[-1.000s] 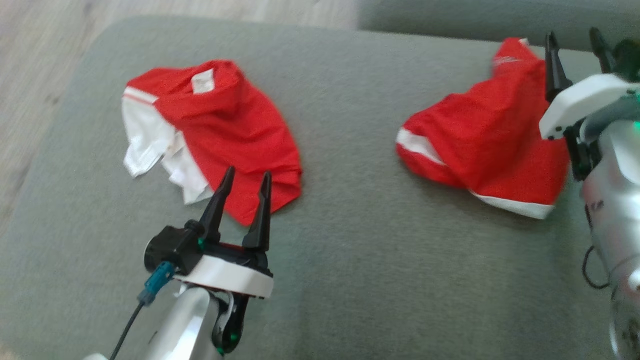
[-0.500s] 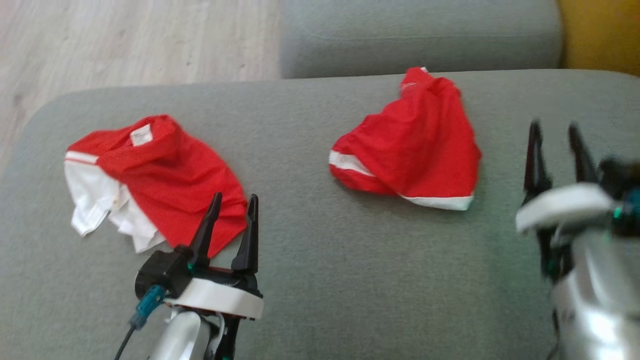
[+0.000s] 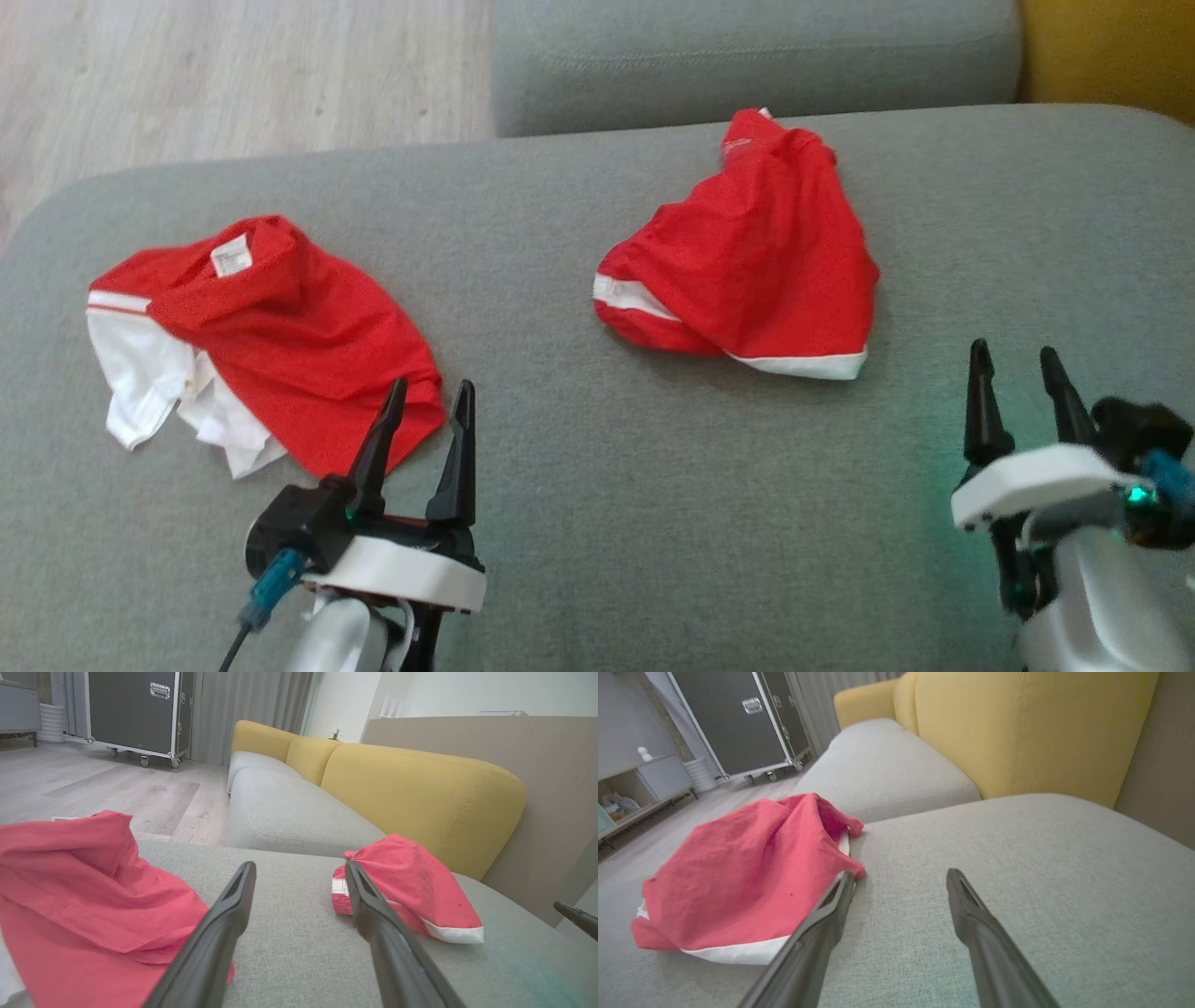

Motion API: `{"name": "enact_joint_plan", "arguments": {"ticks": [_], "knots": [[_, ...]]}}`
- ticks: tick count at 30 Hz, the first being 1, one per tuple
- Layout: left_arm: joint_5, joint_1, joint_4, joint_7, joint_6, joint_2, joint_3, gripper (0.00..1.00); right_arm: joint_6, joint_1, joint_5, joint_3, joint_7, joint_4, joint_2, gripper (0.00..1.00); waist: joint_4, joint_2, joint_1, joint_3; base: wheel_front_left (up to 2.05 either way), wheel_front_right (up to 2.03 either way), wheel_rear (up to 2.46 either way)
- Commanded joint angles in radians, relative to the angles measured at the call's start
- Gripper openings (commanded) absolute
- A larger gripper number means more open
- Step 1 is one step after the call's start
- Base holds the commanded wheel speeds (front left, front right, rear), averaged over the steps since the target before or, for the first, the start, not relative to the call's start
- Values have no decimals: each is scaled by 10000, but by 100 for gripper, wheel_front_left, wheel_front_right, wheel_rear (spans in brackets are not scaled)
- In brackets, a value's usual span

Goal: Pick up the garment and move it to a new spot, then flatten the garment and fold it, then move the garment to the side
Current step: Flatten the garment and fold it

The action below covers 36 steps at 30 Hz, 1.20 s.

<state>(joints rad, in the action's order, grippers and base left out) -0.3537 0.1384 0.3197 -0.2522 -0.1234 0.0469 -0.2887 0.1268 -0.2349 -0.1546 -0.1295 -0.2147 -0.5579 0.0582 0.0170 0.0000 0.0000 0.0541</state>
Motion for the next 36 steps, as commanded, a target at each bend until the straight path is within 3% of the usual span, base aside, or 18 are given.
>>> {"name": "enact_joint_plan", "arguments": {"ticks": [1, 13, 20, 33, 34, 35, 36], "knots": [[115, 462, -311, -95, -15, 33, 303, 100, 39, -638, 113, 119, 116, 145, -30, 100, 135, 0, 0, 140, 0, 0, 0], [154, 985, -202, -95, -50, 33, 46, 100, 39, -2786, 1327, -837, 1340, -2588, 525, 100, 1250, 0, 0, 1168, 0, 0, 0], [138, 1149, -172, -95, -61, 33, 9, 100, 39, -3654, 1941, -999, 1184, -4019, 907, 100, 1680, 0, 0, 1484, 0, 0, 0], [12, 1309, -189, -95, -67, 33, -197, 100, 39, -4672, 2437, -709, 641, -5640, 996, 100, 1900, 0, 0, 1684, 0, 0, 0], [8, 1320, -178, -95, -67, 33, -205, 100, 39, -4722, 2489, -673, 642, -5752, 1028, 74, 1907, 0, 0, 1691, 0, 0, 0], [3, 1329, -163, -95, -67, 33, -209, 100, 39, -4765, 2566, -626, 636, -5853, 1066, 18, 1910, 0, 0, 1692, 0, 0, 0], [1, 1335, -146, -95, -67, 33, -210, 100, 39, -4801, 2603, -602, 614, -5949, 1073, 0, 1908, 0, 0, 1684, 0, 0, 0]]}}
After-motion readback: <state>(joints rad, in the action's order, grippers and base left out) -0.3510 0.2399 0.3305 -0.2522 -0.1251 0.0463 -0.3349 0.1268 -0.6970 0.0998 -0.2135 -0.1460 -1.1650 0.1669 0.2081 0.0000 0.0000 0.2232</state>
